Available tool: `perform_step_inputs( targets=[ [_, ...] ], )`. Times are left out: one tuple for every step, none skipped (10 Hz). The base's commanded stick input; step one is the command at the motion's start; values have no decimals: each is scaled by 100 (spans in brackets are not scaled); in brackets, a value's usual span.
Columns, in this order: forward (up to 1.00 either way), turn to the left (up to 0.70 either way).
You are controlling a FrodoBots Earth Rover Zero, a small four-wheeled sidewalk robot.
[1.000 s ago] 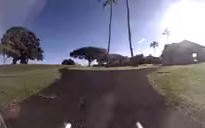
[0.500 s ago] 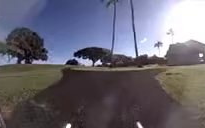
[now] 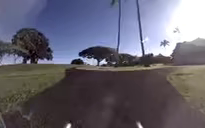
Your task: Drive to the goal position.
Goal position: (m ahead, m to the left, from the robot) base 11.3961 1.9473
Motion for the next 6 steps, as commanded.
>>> perform_step_inputs(
  targets=[
    [70,11],
    [70,0],
    [70,0],
    [70,0],
    [70,0],
    [70,0]
  ],
)
